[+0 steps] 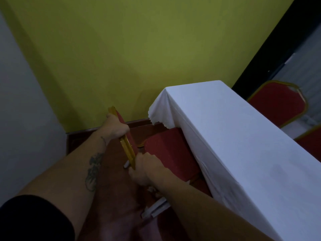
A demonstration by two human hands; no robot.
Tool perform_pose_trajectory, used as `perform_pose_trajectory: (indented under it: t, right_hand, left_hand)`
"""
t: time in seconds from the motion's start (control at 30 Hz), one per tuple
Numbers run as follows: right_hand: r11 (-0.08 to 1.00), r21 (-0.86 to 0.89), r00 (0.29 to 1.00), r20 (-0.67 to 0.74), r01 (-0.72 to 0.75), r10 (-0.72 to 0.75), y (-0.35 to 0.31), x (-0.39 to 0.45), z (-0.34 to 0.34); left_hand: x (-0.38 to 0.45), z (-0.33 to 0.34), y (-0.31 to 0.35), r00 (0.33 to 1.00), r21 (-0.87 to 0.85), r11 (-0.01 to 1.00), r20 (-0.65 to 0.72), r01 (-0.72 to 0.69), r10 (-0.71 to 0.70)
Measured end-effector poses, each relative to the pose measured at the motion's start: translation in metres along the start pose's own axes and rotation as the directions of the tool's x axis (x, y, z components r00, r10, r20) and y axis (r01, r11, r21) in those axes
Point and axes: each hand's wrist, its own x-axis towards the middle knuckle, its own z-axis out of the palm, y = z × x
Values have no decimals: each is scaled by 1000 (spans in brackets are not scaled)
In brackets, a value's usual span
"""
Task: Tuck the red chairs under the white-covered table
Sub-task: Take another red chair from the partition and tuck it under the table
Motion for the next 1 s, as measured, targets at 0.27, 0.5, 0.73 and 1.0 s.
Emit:
perform_pose_trajectory:
  t: [0.27,0.5,0.73,1.0]
  right_hand:
    - [995,80,996,-56,-65,69,42,20,-20]
    - [991,109,996,-47,-73,78,43,44,-33]
    - [957,270,988,-80,-104,130,47,54,-30]
    - [971,12,968,89,-237,235,86,-17,9]
  left_hand:
    - [56,39,28,997,21,998,49,-57,56]
    - [61,46,60,998,6,999,-53,-32,33]
    - [45,65,73,969,13,998,-241,-58,59]
    - [7,72,37,961,-127,972,-222,-198,167]
